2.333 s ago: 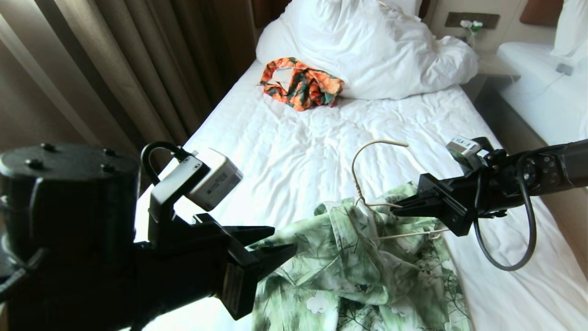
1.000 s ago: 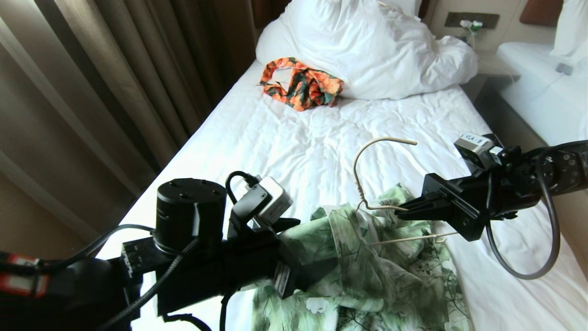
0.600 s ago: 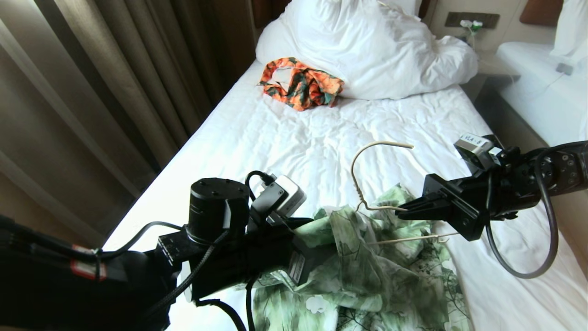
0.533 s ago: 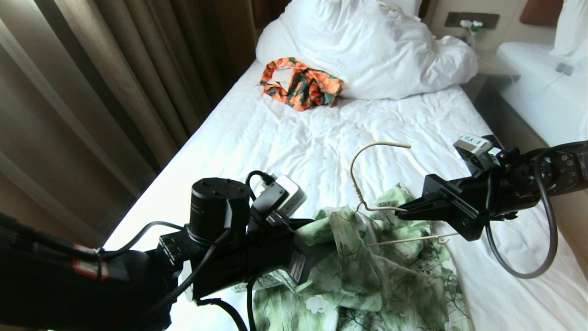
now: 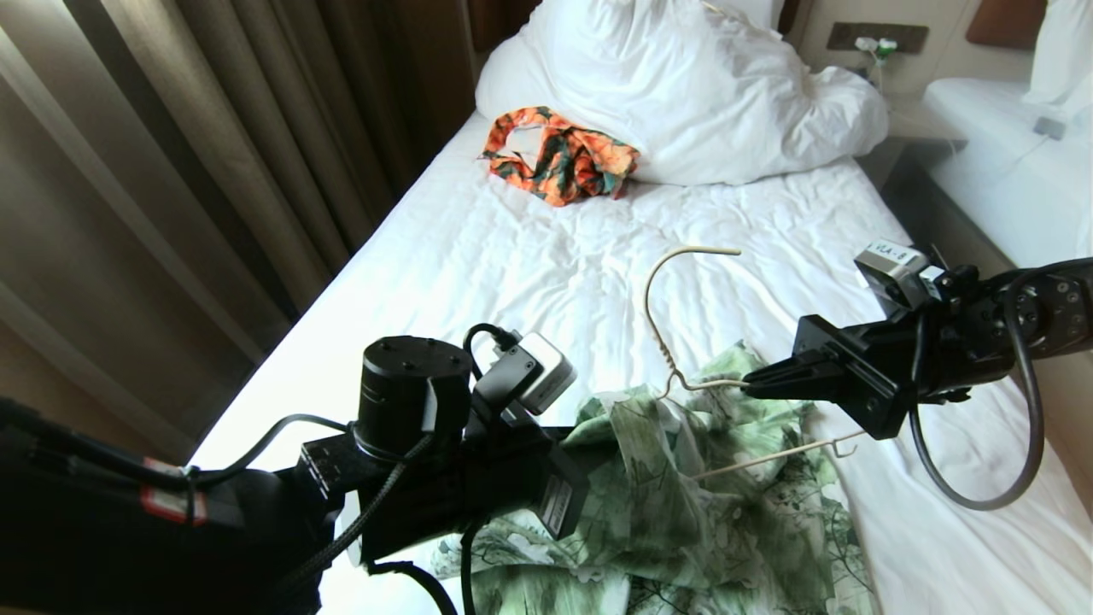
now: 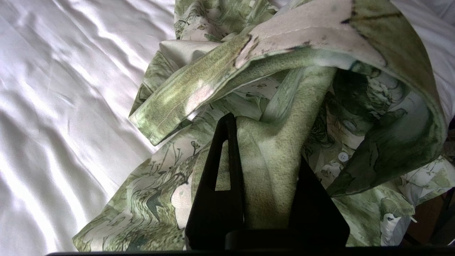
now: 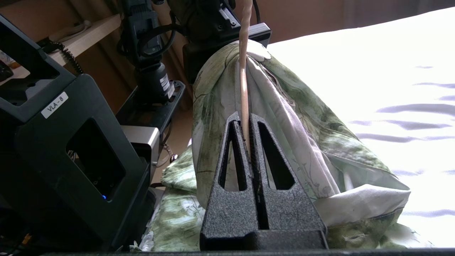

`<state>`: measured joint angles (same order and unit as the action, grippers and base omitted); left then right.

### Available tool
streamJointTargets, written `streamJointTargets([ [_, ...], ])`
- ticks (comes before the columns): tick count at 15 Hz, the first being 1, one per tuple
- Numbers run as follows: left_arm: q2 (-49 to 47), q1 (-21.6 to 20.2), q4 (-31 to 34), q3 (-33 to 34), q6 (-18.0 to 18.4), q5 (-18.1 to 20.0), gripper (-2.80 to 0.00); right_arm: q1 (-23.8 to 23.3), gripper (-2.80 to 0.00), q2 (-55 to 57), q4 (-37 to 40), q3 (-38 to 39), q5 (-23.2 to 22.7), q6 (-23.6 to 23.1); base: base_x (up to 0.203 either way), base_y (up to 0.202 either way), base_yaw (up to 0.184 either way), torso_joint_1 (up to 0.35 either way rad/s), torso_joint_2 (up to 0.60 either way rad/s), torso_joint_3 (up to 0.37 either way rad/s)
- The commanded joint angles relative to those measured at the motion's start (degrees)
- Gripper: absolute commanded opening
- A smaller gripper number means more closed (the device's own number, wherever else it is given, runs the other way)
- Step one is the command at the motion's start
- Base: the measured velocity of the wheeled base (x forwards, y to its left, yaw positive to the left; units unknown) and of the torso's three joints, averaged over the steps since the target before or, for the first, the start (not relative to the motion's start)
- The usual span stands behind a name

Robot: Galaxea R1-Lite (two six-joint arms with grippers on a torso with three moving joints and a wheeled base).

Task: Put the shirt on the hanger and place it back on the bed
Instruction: Hook the other side of the shirt onto the hanger

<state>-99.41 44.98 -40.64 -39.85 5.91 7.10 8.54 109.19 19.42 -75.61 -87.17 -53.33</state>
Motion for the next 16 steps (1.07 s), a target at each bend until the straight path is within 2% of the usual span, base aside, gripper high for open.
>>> streamJointTargets([
  [1, 0.2, 0.1, -0.3, -0.1, 0.0, 0.0, -2.80, -0.3, -2.80, -0.5, 0.1, 0.3, -0.5, -0.3, 0.000, 0.000, 0.000, 0.000, 0.00, 0.000],
  [2, 0.5, 0.1, -0.3, -0.1, 0.0, 0.1, -2.80, -0.3, -2.80, -0.6, 0.0, 0.4, -0.5, -0.3, 0.000, 0.000, 0.000, 0.000, 0.00, 0.000],
  [3, 0.8, 0.2, -0.3, -0.1, 0.0, 0.1, -2.80, -0.3, 0.00, -1.0, 0.2, 0.5, -0.5, -0.4, 0.000, 0.000, 0.000, 0.000, 0.00, 0.000],
  [7, 3.0, 0.7, -0.2, -0.1, -0.2, 0.2, -2.80, -1.0, 0.00, -2.3, 0.7, 1.5, -0.5, -0.3, 0.000, 0.000, 0.000, 0.000, 0.00, 0.000],
  [10, 5.6, 2.0, 0.1, 0.0, -0.4, 0.0, -2.80, -3.5, 0.00, -5.3, 1.4, 3.2, -0.5, -0.5, 0.000, 0.000, 0.000, 0.000, 0.00, 0.000],
  [14, 9.0, 3.8, 1.0, 0.0, -1.4, -0.3, -2.80, -9.0, 0.00, -9.3, 2.4, 5.7, 0.2, -0.3, 0.000, 0.000, 0.000, 0.000, 0.00, 0.000],
  [16, 10.8, 4.6, 3.2, 0.2, -1.5, -0.3, -2.80, -13.9, 0.00, -11.6, 5.5, 5.4, 0.3, -0.3, 0.000, 0.000, 0.000, 0.000, 0.00, 0.000],
])
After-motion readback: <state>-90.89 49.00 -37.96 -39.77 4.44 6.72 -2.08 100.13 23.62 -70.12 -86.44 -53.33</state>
